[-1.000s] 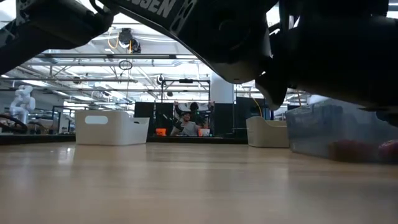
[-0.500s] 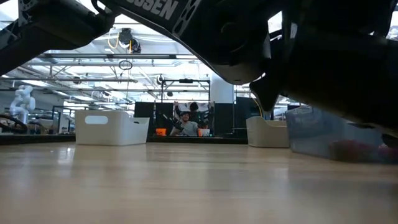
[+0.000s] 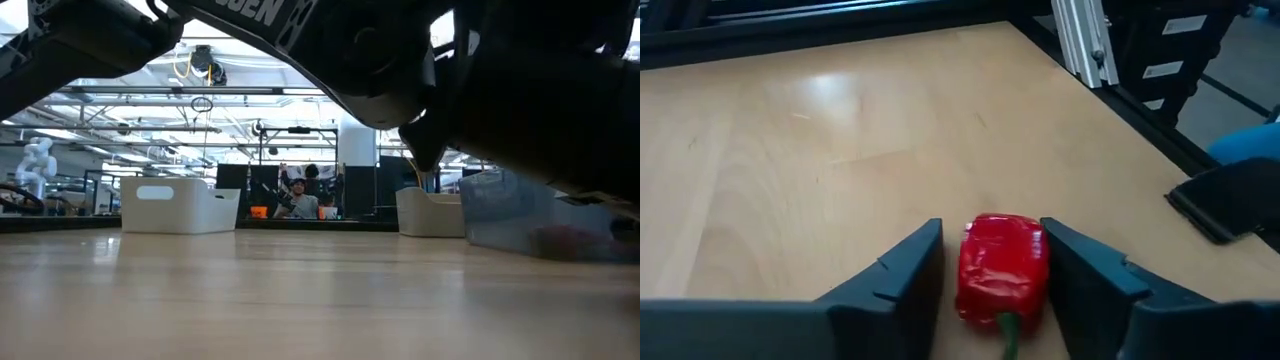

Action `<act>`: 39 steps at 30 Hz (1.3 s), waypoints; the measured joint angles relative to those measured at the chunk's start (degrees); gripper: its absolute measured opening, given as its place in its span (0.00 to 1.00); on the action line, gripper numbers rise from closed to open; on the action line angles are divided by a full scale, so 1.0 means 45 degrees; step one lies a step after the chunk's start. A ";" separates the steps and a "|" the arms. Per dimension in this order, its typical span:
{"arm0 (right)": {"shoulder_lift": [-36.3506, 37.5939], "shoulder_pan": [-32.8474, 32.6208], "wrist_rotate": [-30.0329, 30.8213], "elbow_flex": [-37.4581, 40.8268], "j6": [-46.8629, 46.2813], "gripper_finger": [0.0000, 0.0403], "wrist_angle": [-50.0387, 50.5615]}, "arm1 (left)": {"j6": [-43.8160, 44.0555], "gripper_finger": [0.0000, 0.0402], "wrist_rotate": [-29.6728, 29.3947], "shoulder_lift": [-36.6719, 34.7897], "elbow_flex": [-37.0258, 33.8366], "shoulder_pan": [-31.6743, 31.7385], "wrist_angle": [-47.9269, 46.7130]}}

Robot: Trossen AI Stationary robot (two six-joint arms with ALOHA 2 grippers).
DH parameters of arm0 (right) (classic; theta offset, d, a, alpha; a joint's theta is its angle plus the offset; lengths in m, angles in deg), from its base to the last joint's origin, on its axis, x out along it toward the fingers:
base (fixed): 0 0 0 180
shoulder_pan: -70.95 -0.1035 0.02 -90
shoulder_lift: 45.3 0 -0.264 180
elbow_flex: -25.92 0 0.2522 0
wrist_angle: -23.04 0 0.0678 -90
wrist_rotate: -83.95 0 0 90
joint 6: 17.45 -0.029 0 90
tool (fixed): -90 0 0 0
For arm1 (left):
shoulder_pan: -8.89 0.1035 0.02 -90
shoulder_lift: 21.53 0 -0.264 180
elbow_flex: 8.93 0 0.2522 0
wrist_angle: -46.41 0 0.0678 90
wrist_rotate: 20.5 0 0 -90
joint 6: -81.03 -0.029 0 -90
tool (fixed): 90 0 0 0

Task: Sort produce into baskets
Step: Put the red chili pepper into the black bin

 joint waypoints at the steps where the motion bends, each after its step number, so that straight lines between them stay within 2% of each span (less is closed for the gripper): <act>1: 0.0000 0.0000 0.0000 0.0000 0.0000 0.31 -0.0004 | 0.0000 0.41 -0.0010 -0.0044 0.0000 -0.0028 -0.0065; 7: 0.0000 0.0000 0.0012 0.0000 0.0196 0.31 -0.0005 | 0.0126 0.29 -0.0206 -0.0120 0.0000 -0.0191 -0.0182; 12: 0.0000 -0.0210 0.0156 0.0000 0.0194 0.31 -0.0005 | 0.2501 0.24 -0.0240 -0.0378 0.0029 -0.0204 -0.0430; 16: 0.0000 -0.0855 0.0788 0.0000 0.0340 0.31 -0.0010 | 0.3782 0.22 -0.0390 -0.1316 0.0066 -0.0204 -0.1854; 22: 0.0006 -0.2010 0.2813 0.0000 0.0552 0.31 -0.0010 | 0.3880 0.22 -0.2134 -0.2963 0.0068 -0.0218 -0.3935; 27: -0.0093 -0.2431 0.3853 0.0000 0.0563 0.31 -0.0122 | 0.3652 0.22 -0.4148 -0.4113 0.0095 0.0258 -0.4063; 33: -0.0670 -0.2417 0.3735 0.0000 -0.0100 0.31 -0.0067 | 0.4650 0.22 -0.4217 -0.4307 0.0078 0.1318 -0.4149; 39: -0.0704 -0.2395 0.3784 0.0000 -0.0186 0.31 -0.0531 | 0.5323 0.22 -0.3715 -0.4322 0.0047 0.2085 -0.4476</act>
